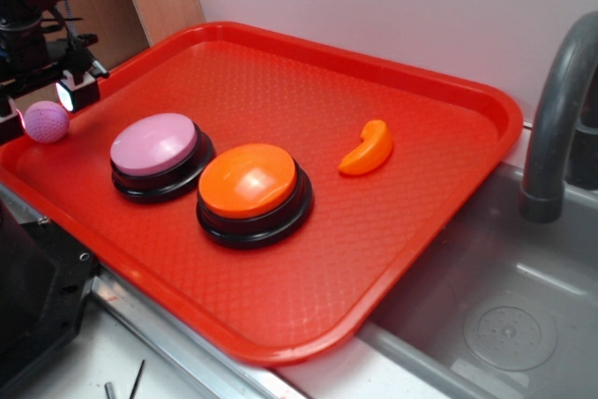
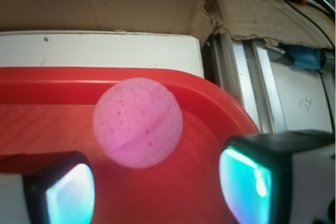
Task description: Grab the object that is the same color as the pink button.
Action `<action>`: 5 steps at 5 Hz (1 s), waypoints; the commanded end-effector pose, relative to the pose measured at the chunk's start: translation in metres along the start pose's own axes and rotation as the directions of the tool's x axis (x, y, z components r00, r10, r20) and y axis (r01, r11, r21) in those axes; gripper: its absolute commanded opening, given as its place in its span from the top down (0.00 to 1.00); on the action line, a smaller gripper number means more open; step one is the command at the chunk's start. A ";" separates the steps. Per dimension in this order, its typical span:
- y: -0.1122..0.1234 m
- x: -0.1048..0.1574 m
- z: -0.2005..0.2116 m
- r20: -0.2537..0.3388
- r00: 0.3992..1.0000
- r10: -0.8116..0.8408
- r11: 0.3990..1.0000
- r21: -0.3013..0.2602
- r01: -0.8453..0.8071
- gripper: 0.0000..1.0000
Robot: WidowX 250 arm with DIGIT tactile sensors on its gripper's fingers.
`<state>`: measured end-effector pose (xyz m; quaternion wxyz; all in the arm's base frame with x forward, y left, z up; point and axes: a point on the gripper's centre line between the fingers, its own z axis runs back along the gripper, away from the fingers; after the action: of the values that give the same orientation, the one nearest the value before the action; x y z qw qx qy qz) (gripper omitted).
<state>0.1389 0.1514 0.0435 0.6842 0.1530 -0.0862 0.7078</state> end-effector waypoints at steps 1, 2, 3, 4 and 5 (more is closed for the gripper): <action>0.000 0.013 -0.010 0.008 0.997 0.073 0.997 0.020 -0.073 0.00; 0.000 0.016 -0.016 0.032 0.995 0.090 0.996 0.023 -0.091 0.00; 0.000 0.015 -0.017 0.039 0.996 0.075 0.997 0.016 -0.076 1.00; -0.001 0.014 -0.017 0.060 0.997 0.049 0.999 0.015 -0.050 1.00; -0.004 0.014 -0.014 0.062 0.998 -0.032 0.999 0.019 0.031 1.00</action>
<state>0.1447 0.1682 0.0262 0.6889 0.1844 -0.0825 0.6961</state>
